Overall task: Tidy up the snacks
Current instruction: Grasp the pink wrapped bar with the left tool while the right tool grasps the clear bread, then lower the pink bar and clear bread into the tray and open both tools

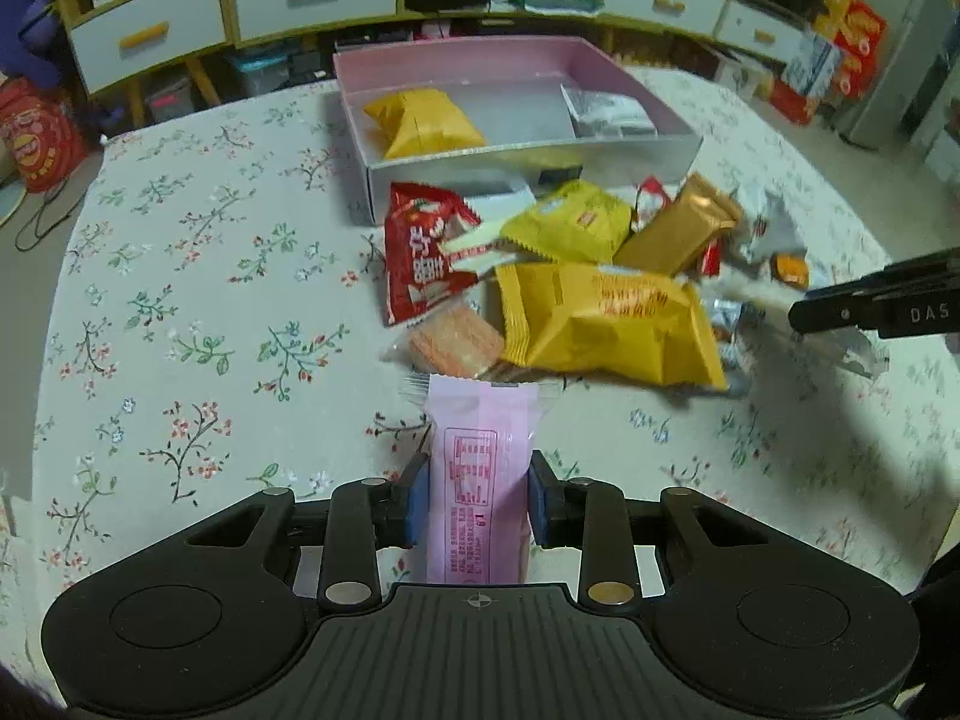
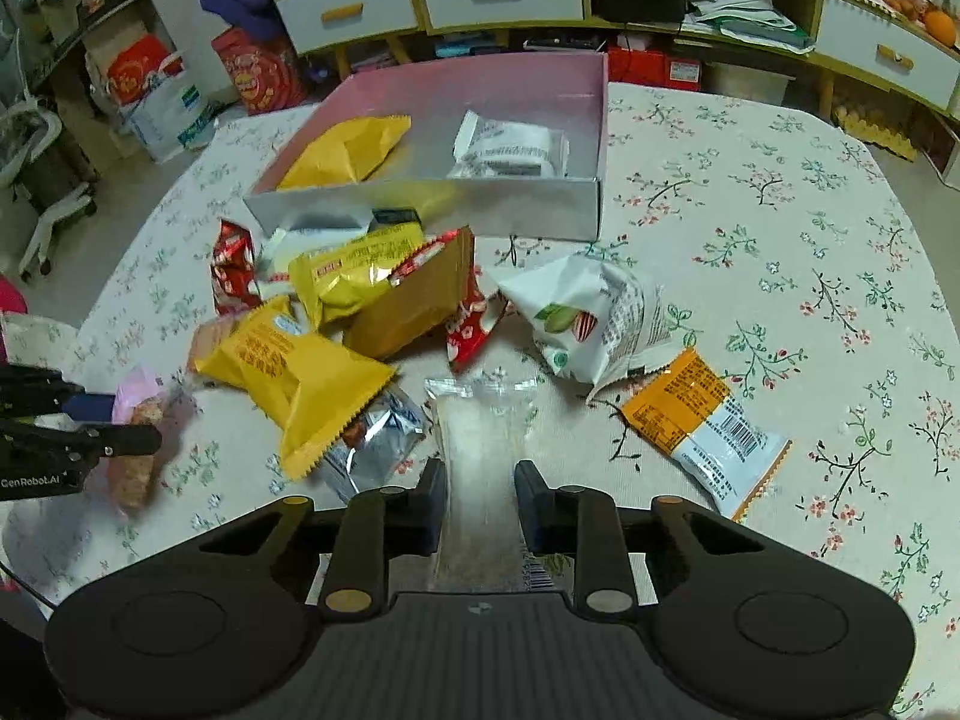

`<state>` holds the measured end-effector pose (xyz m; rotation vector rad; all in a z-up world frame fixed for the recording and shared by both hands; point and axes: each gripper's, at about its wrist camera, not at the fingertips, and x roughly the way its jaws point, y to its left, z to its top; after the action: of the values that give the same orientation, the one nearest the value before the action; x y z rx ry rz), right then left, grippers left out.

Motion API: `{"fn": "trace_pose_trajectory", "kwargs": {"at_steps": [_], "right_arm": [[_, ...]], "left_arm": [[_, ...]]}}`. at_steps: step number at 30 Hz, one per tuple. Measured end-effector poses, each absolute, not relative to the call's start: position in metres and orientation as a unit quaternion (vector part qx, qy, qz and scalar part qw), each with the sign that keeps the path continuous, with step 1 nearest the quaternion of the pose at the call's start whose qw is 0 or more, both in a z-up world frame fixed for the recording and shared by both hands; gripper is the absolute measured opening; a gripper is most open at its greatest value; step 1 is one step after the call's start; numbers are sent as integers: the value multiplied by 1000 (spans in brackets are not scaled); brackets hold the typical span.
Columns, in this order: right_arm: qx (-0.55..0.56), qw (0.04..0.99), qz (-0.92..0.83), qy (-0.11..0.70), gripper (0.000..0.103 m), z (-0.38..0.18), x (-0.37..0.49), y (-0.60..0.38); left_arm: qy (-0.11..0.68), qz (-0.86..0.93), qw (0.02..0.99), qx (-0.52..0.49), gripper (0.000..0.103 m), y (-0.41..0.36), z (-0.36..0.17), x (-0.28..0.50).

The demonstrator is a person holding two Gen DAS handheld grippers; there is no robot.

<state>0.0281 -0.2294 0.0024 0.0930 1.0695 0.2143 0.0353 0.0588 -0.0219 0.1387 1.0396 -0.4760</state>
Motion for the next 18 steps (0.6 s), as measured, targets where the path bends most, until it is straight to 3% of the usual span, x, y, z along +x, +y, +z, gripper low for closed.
{"fn": "trace_pose_trajectory", "kwargs": {"at_steps": [12, 14, 15, 16, 18], "right_arm": [[37, 839, 102, 533, 0, -6, 33, -225], [27, 832, 98, 545, 10, -13, 34, -222], [26, 829, 99, 550, 22, -16, 34, -221], [23, 827, 99, 553, 28, -18, 34, -220], [16, 826, 101, 555, 28, -20, 33, -218]], "left_arm": [[502, -235, 832, 43, 30, 55, -22, 37], [505, -236, 828, 58, 30, 52, -27, 35], [506, -235, 827, 65, 33, 50, -29, 34], [507, -237, 826, 72, 33, 48, -31, 33], [517, -242, 817, 83, 47, 46, -35, 32]]}}
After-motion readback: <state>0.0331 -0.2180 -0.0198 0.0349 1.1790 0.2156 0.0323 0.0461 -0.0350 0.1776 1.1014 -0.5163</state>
